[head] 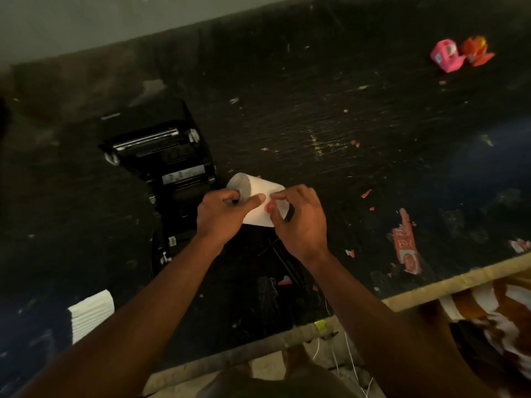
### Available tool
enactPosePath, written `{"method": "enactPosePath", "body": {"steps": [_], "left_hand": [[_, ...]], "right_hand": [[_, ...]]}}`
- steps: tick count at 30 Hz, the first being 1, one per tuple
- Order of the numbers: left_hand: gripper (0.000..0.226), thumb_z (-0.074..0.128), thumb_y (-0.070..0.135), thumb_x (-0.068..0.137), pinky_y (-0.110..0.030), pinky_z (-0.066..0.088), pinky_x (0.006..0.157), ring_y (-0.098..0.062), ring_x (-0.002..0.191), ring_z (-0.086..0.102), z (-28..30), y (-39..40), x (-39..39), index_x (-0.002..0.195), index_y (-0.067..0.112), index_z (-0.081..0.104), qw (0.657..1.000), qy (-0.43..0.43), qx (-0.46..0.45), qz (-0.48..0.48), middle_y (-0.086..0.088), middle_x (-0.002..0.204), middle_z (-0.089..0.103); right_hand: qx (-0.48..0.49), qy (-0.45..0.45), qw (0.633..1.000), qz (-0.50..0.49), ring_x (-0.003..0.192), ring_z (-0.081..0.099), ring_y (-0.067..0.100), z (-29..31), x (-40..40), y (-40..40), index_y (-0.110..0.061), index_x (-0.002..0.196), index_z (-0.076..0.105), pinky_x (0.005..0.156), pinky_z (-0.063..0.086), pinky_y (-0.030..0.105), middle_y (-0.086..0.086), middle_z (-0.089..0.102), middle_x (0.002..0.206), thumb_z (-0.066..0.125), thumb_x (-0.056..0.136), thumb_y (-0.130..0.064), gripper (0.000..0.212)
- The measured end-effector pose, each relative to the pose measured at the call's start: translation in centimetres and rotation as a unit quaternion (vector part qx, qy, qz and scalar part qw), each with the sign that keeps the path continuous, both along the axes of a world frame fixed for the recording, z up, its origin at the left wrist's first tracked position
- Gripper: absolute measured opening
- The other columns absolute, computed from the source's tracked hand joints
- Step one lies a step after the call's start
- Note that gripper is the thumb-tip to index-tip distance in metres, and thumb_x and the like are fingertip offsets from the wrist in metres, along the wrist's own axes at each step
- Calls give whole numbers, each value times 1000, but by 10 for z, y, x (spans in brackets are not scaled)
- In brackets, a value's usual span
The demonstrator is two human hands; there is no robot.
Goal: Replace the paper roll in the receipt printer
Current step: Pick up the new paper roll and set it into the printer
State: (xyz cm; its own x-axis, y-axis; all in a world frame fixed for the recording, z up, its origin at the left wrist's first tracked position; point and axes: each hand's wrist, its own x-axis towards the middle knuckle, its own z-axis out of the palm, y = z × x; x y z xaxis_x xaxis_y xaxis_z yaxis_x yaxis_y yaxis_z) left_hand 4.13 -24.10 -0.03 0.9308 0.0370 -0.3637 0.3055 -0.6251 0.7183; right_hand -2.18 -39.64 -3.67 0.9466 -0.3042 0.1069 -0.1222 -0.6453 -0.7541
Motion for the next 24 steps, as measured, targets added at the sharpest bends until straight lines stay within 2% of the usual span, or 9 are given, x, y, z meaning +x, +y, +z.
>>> {"method": "enactPosePath", "body": {"steps": [3, 6, 8, 10, 12, 14, 18, 21, 24], "left_hand": [[50, 83, 59, 72, -30, 52, 79, -12, 101, 64, 4, 5, -8, 105, 22, 79, 1000, -23, -6, 3, 9, 111, 69], [50, 84, 57, 73, -24, 49, 73, -8, 99, 61, 6, 10, -12, 108, 22, 79, 999, -35, -17, 10, 10, 111, 66], [53, 84, 58, 72, -22, 49, 73, -10, 101, 62, 4, 15, -13, 111, 23, 78, 998, -34, -28, 36, 9, 113, 67], [55, 84, 60, 71, -29, 55, 80, -13, 107, 64, 2, 23, -13, 111, 23, 79, 997, -29, -43, 65, 6, 118, 69], [56, 83, 63, 69, -34, 58, 84, -16, 110, 65, 0, 32, -15, 109, 23, 80, 994, -22, -63, 86, 3, 120, 70], [47, 83, 60, 71, -36, 59, 88, -15, 109, 65, 1, 40, -19, 103, 26, 80, 991, -11, -99, 95, 4, 115, 70], [17, 83, 51, 77, -37, 58, 91, -6, 103, 64, 6, 54, -30, 83, 38, 74, 984, 0, -155, 88, 17, 102, 68], [15, 83, 48, 79, -38, 56, 95, -9, 108, 65, 8, 61, -36, 83, 37, 74, 979, 11, -182, 94, 14, 106, 70], [26, 82, 51, 77, -47, 57, 99, -16, 113, 67, 13, 69, -42, 93, 30, 79, 972, 37, -209, 101, 4, 116, 73]], "right_hand": [[18, -1, 1000, -9, 103, 59, 8, 4, -4, 4, -28, 95, 70, 87, 54, 31, -11, 66, 106, 78, 85, -26, 13], [5, -10, 1000, 20, 101, 59, 7, 13, -12, 6, -26, 94, 70, 88, 51, 25, -12, 65, 102, 76, 84, -23, 12], [-6, -8, 999, 32, 99, 58, 8, 17, -22, 2, -26, 92, 68, 84, 49, 24, -12, 64, 100, 71, 83, -29, 10], [-3, 33, 999, 17, 98, 57, 9, 10, -33, -9, -27, 87, 66, 82, 48, 25, -10, 63, 98, 71, 81, -36, 12], [-5, 117, 993, 6, 100, 57, 10, -11, -44, -28, -28, 81, 66, 87, 49, 30, -11, 61, 95, 68, 79, -47, 19], [-16, 188, 982, 3, 103, 59, 14, -35, -50, -45, -31, 78, 66, 90, 51, 36, -10, 63, 95, 63, 75, -57, 26], [-73, 250, 965, 20, 100, 60, 18, -67, -51, -52, -27, 86, 65, 80, 56, 40, -3, 63, 104, 77, 85, -40, 17], [-95, 233, 967, 40, 90, 69, 20, -73, -42, -46, -24, 88, 62, 75, 59, 41, -2, 69, 96, 78, 85, -37, 21], [-99, 252, 962, 46, 93, 69, 17, -70, -30, -42, -28, 105, 53, 83, 59, 44, -6, 68, 99, 78, 84, -35, 34]]}}
